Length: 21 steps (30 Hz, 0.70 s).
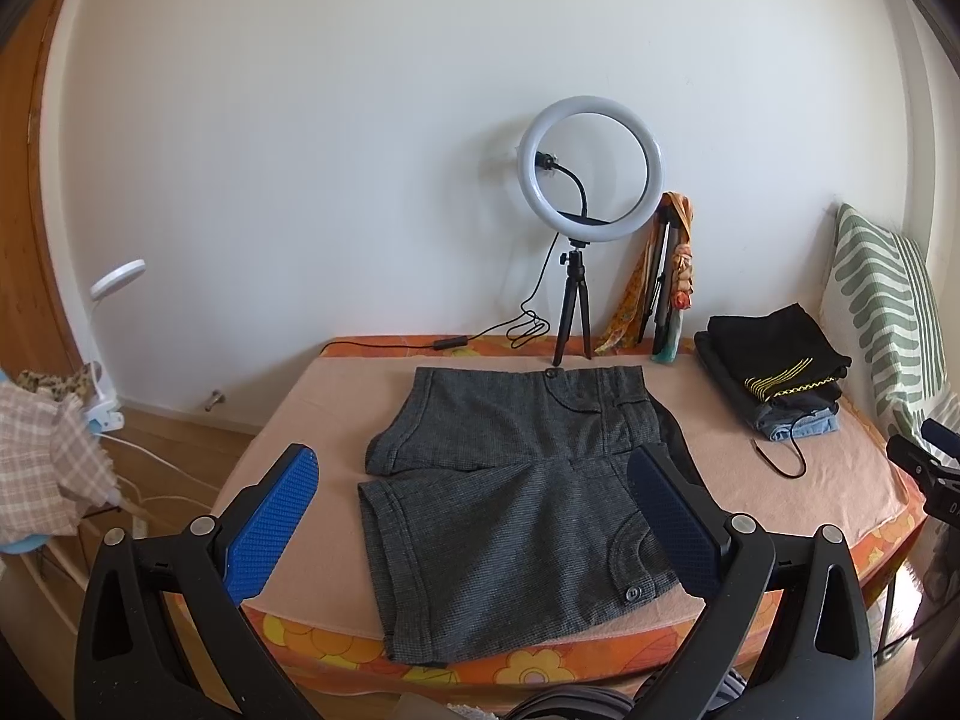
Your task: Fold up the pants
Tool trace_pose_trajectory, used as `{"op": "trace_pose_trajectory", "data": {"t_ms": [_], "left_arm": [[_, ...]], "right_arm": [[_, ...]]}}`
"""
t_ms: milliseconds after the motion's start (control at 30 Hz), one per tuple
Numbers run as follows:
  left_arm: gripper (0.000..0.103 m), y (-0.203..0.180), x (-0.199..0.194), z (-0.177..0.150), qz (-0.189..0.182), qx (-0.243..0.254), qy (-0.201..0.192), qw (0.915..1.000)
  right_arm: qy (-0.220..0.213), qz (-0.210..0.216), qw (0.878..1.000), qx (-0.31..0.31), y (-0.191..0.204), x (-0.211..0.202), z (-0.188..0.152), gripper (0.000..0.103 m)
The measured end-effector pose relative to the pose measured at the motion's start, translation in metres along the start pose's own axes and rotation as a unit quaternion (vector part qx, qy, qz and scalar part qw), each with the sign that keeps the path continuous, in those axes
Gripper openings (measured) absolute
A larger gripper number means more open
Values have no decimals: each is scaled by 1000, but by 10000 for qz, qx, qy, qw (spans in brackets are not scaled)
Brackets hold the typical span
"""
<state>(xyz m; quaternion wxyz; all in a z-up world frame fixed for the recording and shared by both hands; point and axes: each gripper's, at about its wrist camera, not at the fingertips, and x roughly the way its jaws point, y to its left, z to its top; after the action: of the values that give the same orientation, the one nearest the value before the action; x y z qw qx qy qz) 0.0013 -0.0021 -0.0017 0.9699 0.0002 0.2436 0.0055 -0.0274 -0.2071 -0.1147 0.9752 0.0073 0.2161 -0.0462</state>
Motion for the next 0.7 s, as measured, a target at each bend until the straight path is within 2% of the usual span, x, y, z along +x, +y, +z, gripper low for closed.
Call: {"op": "trace_pose_trajectory", "data": {"t_ms": [367, 533, 700], "left_arm": [[103, 8, 10, -6, 124, 180, 143, 9997], [103, 27, 28, -16, -156, -14, 551, 9984], [102, 42, 44, -31, -148, 53, 879, 9960]], "right_arm": [[36, 73, 9997, -215, 4, 8, 1, 103], [90, 151, 9982, -569, 9, 16, -2, 103], [109, 272, 9960, -844, 17, 23, -3, 103]]}}
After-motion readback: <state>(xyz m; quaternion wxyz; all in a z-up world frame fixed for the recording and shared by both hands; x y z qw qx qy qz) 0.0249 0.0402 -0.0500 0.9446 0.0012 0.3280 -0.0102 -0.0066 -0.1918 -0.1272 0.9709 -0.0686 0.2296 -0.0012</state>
